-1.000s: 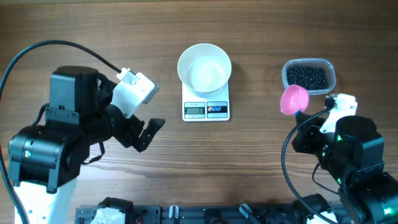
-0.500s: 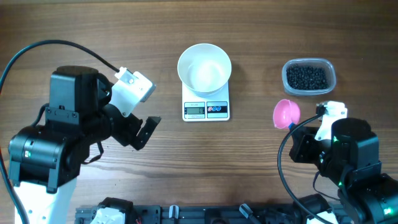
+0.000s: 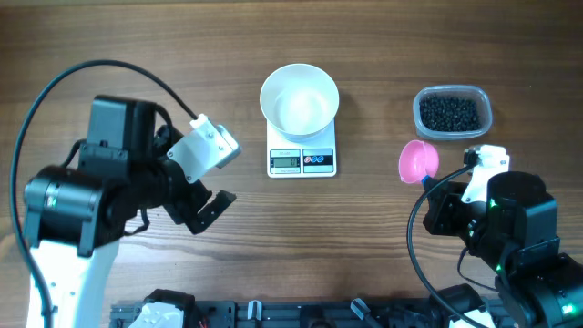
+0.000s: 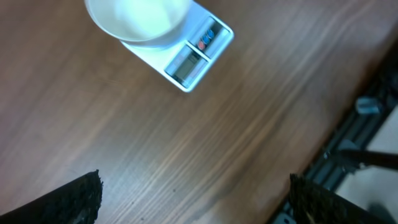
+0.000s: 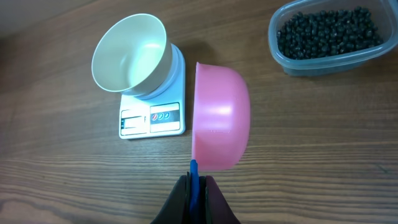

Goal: Scoop item into bowl and weigh 150g on scale
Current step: 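Move the held scoop with the right gripper over the bean tub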

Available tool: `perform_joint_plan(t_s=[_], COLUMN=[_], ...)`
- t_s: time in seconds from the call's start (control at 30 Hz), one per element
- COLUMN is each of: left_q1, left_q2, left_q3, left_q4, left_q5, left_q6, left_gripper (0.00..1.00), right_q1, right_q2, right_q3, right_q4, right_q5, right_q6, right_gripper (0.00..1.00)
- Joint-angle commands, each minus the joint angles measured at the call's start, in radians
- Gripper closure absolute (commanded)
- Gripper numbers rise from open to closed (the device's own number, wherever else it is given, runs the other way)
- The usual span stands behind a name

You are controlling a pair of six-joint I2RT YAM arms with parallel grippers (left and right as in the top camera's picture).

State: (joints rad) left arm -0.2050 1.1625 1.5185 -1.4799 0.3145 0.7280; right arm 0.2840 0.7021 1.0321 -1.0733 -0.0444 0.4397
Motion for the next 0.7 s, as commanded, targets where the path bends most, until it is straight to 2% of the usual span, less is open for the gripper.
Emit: perform_joint_plan(t_s=[0.0,0.1,0.17,0.23,0.67], left_q1=[0.046,0.13,0.188,0.215,0.214], left_q2=[0.042,0.055,0.055,0.055,0.063], left_q3=[0.008,-0.02,-0.054,-0.089,-0.095], left_q4=[-0.023,0.003,-0.006,-0.004,-0.002], left_q5=[0.036,0.046,0.148,0.187,0.212], left_q6=[0.103,0.108,0.186,0.211,0.207], left_gripper=[0.0,0.0,0.0,0.0,0.0], right_q1=[-0.003,-0.003,-0.003,-0.003,-0.003], right_q2=[-0.001,-0.001,-0.001,-0.001,-0.001], right_q3=[0.007,0.007,0.007,0.007,0.007], right_q4=[-0.007,-0.042,-0.043,-0.043,-0.038], right_q5=[0.017,0.021,0.021,0.021,0.077], right_q6=[-0.02,-0.021,-0.022,-0.022,-0.047], right_gripper=[0.96,0.96,0.96,0.96,0.96])
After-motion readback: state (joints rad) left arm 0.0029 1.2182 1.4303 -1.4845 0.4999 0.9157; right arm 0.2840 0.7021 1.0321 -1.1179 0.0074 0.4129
